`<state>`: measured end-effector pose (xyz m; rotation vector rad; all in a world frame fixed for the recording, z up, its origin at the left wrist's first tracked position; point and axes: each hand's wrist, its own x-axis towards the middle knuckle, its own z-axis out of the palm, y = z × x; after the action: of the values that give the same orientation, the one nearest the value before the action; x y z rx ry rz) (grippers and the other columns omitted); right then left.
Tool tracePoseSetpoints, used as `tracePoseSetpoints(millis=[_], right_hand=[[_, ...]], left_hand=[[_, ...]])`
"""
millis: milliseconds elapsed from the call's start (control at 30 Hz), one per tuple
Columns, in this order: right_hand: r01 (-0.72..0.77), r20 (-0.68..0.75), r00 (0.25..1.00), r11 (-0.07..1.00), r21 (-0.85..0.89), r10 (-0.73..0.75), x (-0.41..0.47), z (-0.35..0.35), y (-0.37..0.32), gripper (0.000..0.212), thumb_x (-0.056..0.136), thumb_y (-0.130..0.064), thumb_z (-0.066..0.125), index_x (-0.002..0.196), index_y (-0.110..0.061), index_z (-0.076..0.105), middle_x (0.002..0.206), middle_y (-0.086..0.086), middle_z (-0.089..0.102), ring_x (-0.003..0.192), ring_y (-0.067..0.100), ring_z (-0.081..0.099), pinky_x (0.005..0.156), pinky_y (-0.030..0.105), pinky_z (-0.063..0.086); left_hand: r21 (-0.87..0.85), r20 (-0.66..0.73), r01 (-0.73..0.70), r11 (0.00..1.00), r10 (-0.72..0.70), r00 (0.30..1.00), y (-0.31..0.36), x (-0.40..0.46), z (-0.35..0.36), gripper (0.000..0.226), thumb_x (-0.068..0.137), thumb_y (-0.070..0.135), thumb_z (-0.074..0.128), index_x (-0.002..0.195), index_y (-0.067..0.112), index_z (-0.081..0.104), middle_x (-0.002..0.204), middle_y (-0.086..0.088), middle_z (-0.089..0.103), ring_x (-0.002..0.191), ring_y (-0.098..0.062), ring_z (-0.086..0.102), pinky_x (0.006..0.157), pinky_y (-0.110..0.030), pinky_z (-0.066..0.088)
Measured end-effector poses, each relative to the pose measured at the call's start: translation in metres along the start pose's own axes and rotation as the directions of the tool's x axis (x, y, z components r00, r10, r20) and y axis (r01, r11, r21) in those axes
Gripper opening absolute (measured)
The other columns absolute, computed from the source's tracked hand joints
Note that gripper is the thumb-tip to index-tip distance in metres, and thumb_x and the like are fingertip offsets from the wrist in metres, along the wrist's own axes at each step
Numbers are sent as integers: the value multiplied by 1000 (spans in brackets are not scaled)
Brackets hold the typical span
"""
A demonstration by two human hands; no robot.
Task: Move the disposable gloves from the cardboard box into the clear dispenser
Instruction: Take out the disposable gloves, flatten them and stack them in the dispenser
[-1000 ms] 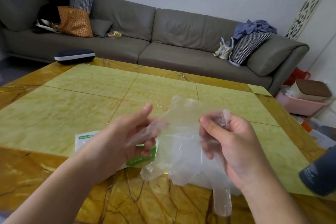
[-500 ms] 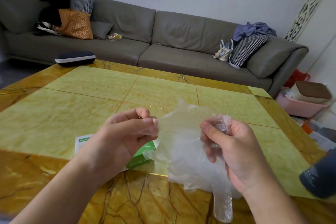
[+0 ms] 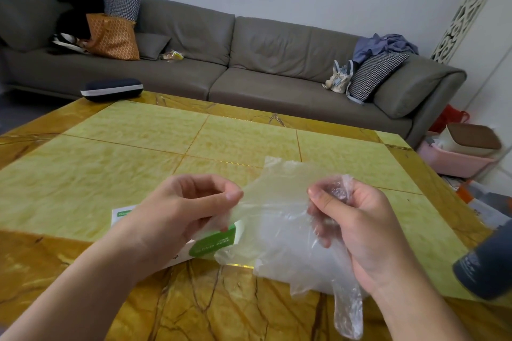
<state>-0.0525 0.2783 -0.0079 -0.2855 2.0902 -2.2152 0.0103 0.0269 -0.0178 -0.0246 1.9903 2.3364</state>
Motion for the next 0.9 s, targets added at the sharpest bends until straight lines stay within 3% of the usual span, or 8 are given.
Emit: tracePoseSetpoints(millis=[133, 233, 333, 433, 533, 600, 767, 900], right_hand=[[2, -8, 1000, 1000, -7, -2, 1, -2, 0, 6, 95, 3, 67, 91, 0, 71, 69, 16, 66, 51, 24, 54, 40, 29, 42], [0, -4, 1000, 1000, -14, 0, 1, -3, 0, 6, 95, 3, 67, 91, 0, 70, 68, 15, 65, 51, 24, 54, 40, 30, 42], [3, 3, 1000, 1000, -20, -3, 2, -4, 0, 5, 95, 2, 68, 91, 0, 69, 68, 15, 65, 52, 26, 54, 41, 30, 42], [7, -4, 1000, 1000, -21, -7, 2, -6, 0, 5, 95, 1, 69, 91, -1, 70, 70, 17, 66, 52, 27, 54, 42, 30, 41], [9, -8, 1000, 999, -31, -10, 2, -8, 0, 4, 95, 0, 69, 91, -1, 70, 71, 18, 67, 52, 28, 54, 43, 31, 42], [8, -4, 1000, 999, -39, -8, 1, -8, -1, 3, 95, 0, 69, 92, 0, 70, 71, 18, 67, 52, 27, 55, 43, 31, 43], [10, -14, 1000, 999, -38, -11, 3, -10, 0, 2, 94, 1, 70, 92, 0, 71, 71, 18, 67, 51, 25, 55, 42, 30, 42], [4, -39, 999, 999, -37, -6, 4, -13, 0, 2, 94, -2, 71, 92, -1, 71, 71, 16, 68, 52, 25, 55, 45, 33, 41]], left_hand=[[41, 140, 60, 997, -66, 988, 5, -4, -7, 38, 83, 26, 82, 107, -3, 76, 75, -15, 55, 62, -21, 48, 59, -24, 46], [92, 134, 67, 993, -79, 988, 5, -4, -7, 38, 87, 30, 75, 94, -6, 73, 80, -19, 57, 66, -21, 52, 62, -23, 48], [129, 114, 45, 991, -60, 992, 6, -5, -4, 41, 90, 34, 70, 82, -5, 65, 75, -18, 54, 68, -26, 53, 69, -31, 48], [134, 80, 7, 991, -17, 997, 6, -5, -2, 39, 98, 38, 66, 76, 6, 66, 73, -10, 54, 74, -28, 53, 75, -40, 48], [84, 114, 21, 996, -31, 993, 8, -6, 2, 40, 99, 42, 62, 87, 5, 73, 84, -13, 64, 78, -27, 58, 72, -38, 50], [139, 151, 17, 990, -38, 988, 8, -7, 5, 33, 103, 33, 63, 91, 5, 75, 83, -11, 65, 75, -25, 58, 73, -38, 50], [252, 71, -5, 968, -13, 997, 8, -5, 5, 17, 90, 25, 72, 84, 10, 79, 76, -11, 65, 69, -20, 59, 68, -28, 52], [222, -45, -16, 975, 27, 999, 6, -3, 3, 24, 87, 32, 72, 89, 10, 83, 91, -13, 77, 81, -22, 72, 76, -29, 58]])
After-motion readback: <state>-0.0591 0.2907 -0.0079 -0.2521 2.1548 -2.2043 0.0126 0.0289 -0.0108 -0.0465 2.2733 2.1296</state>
